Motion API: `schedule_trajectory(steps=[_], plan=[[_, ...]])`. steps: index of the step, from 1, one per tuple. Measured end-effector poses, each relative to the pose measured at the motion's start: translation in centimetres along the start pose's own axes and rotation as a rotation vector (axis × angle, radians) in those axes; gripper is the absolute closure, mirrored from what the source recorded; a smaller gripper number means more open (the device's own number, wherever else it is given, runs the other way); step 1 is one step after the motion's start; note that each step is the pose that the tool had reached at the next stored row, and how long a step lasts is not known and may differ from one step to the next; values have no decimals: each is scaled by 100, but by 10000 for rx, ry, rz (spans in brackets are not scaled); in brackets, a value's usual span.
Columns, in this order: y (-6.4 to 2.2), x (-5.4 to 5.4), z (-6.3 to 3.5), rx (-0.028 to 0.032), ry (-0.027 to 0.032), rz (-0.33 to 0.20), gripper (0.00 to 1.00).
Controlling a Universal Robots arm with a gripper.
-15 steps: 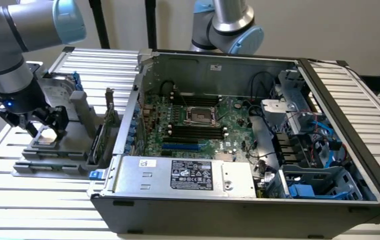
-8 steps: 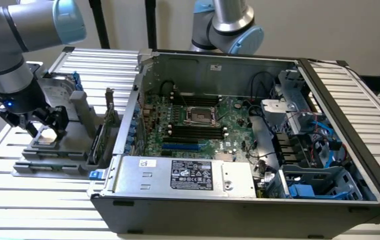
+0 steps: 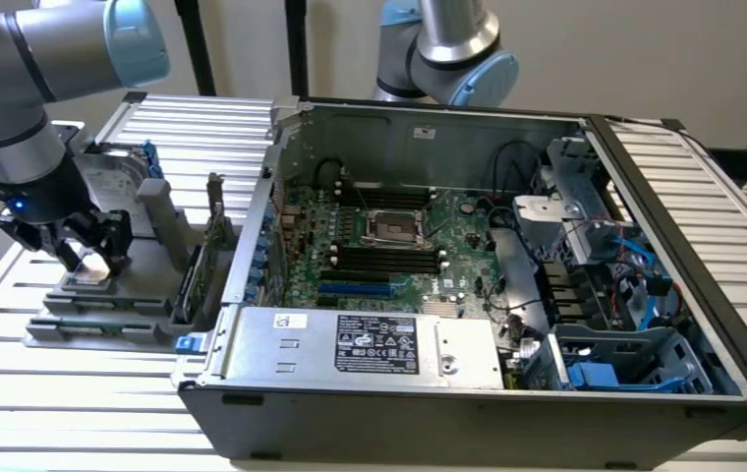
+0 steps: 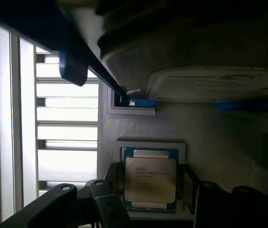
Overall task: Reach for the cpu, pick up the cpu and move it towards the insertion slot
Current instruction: 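Pick up the cpu and move it towards the insertion slot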
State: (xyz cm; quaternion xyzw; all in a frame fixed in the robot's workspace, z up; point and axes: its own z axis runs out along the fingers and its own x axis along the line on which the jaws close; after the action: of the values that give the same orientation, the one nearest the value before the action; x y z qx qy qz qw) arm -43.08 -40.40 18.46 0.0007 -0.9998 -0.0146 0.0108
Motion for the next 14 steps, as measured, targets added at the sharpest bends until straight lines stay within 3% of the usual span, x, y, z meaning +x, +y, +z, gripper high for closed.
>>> schedule_trajectory(steps=[3, 4, 8, 14], plan=[[0, 0, 0, 6, 1, 0, 40], [0, 0, 0, 7, 0, 1, 45], [1, 0, -21, 12, 4, 1, 45], [4, -2, -142, 15, 32, 20, 45]])
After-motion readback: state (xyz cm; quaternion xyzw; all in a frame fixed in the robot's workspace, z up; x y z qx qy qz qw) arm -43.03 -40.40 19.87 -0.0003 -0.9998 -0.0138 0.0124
